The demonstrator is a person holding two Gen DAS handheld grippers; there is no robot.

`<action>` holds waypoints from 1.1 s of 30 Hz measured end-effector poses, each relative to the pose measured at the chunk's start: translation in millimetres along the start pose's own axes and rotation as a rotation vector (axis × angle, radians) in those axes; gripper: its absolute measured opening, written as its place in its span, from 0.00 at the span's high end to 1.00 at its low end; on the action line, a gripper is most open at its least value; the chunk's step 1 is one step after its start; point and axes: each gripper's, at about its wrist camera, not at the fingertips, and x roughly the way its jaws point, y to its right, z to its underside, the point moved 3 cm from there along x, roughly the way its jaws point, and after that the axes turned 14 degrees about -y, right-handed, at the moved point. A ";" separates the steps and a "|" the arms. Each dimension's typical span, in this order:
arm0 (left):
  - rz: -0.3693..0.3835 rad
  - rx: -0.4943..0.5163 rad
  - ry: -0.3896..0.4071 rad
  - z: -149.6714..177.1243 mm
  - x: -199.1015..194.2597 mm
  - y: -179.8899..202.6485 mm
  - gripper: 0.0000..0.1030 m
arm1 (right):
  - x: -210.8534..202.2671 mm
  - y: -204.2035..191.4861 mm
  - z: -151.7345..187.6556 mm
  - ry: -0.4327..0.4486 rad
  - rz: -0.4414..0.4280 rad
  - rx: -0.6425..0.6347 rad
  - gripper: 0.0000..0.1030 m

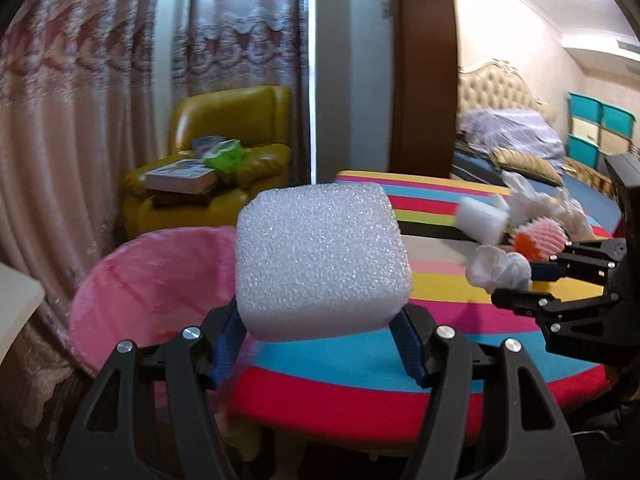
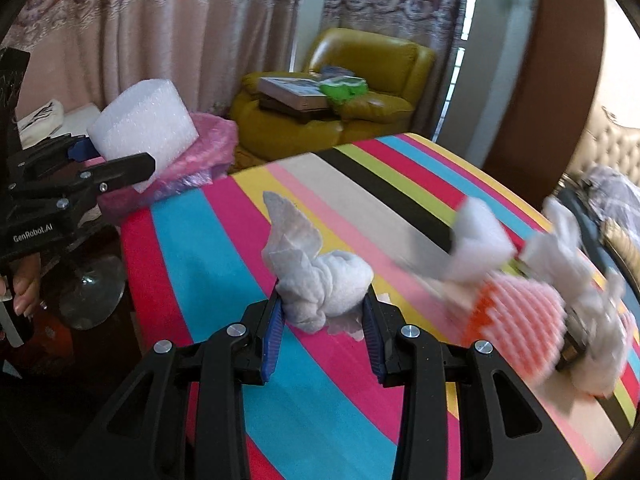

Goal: Collect trash
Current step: 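Drop the foam block into the pink bin with the left tool while the right tool holds the tissue bundle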

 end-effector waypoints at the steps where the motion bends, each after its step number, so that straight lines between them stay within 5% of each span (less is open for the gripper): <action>1: -0.009 -0.009 -0.001 -0.9 -0.8 -8.3 0.39 | 1.9 -3.3 -5.9 0.001 -0.004 -0.009 0.66; 15: -0.185 -0.182 -0.059 -15.6 1.9 -136.3 0.38 | 22.2 -74.0 -128.1 0.051 -0.197 -0.048 0.65; 25: -0.192 -0.273 -0.127 -6.0 25.6 -175.5 0.38 | 37.2 -117.0 -181.4 0.074 -0.296 -0.091 0.63; 27: -0.200 -0.269 -0.135 -4.1 29.7 -176.2 0.38 | 41.5 -123.2 -193.8 0.083 -0.332 -0.091 0.59; 29: -0.217 -0.262 -0.143 -1.4 33.3 -173.4 0.35 | 41.0 -122.0 -203.4 0.100 -0.356 -0.056 0.35; 31: -0.231 -0.264 -0.148 1.0 34.6 -172.7 0.19 | 36.4 -116.8 -208.1 0.119 -0.392 -0.017 0.29; 33: -0.261 -0.267 -0.139 4.1 32.4 -172.7 0.16 | 26.9 -103.6 -208.4 0.144 -0.421 0.027 0.29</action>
